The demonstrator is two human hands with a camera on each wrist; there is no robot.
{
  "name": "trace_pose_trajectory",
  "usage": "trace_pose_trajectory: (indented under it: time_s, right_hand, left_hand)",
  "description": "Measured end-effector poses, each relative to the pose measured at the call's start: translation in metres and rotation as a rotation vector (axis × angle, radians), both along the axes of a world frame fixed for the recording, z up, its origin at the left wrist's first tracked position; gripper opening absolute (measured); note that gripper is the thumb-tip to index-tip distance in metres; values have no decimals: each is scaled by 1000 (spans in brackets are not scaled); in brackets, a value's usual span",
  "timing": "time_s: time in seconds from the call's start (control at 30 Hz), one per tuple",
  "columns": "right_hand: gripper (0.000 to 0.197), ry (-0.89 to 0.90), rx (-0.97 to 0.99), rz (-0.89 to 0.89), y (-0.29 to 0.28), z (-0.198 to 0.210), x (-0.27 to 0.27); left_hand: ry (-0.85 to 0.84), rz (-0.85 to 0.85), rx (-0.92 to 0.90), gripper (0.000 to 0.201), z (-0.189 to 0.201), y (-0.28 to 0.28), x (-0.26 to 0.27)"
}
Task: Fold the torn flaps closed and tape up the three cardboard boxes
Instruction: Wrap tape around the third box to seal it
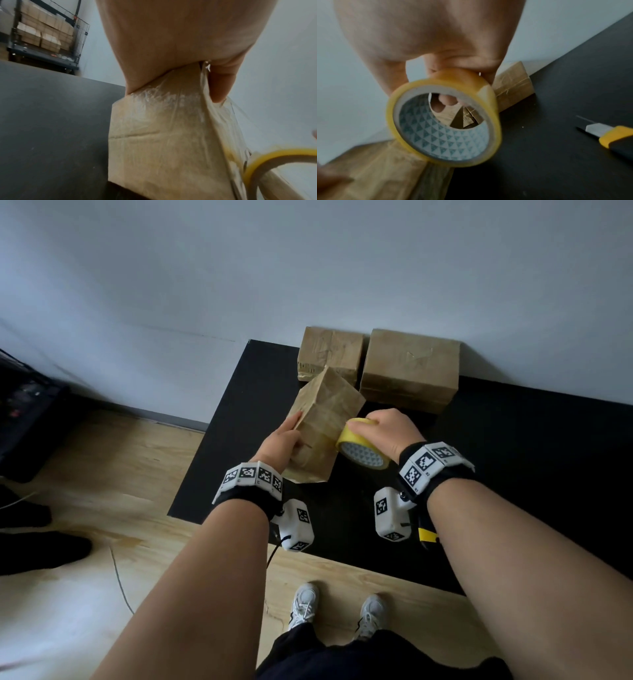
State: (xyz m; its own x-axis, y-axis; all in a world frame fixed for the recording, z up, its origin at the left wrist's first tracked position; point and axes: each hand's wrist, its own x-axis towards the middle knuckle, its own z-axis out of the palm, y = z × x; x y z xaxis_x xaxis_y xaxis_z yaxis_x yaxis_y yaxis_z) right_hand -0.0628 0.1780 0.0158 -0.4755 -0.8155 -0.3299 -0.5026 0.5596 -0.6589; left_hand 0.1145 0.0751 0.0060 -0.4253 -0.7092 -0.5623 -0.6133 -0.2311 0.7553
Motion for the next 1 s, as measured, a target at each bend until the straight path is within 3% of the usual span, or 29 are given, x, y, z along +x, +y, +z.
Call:
trace_pose_trajectory:
  time_s: [0.1,0.23,0.33,0.43,0.53,0.6,0.7,0.8,0.87,1.0]
  right_hand:
    - [45,26,2,-6,5,-4,2]
    - [49,116,234,6,5,-18,7]
    - [48,109,261,-10,0,-20,10]
    - [48,159,224,43,-6,-15,12]
    - [47,163,233,66,-12,-15,16]
    - [46,169,238,62,-15,-17,19]
    - [47,187,241,62,-18,-17,22]
    - [47,187,241,68,-19,-16,21]
    - [46,189,249,70,-18,-16,22]
    - [47,176,214,48,-15,-20,24]
  left_hand:
    - [49,52,9,69,-1,3,-1]
    - [37,9,28,71,2,1,-3]
    - [-20,-4,61,65,-1,-2,-2]
    - [-43,149,86,41,-12,11,16]
    - [-98,161,127,44,-8,9,12]
    - [-55,286,156,46,-3,5,15]
    - [-87,213,100,17,-10,0,14]
    - [-48,163,52,21,-14,3,11]
    - [-59,93,-67,37,-16,3,10]
    - [-107,21,-197,38,-23,-2,6]
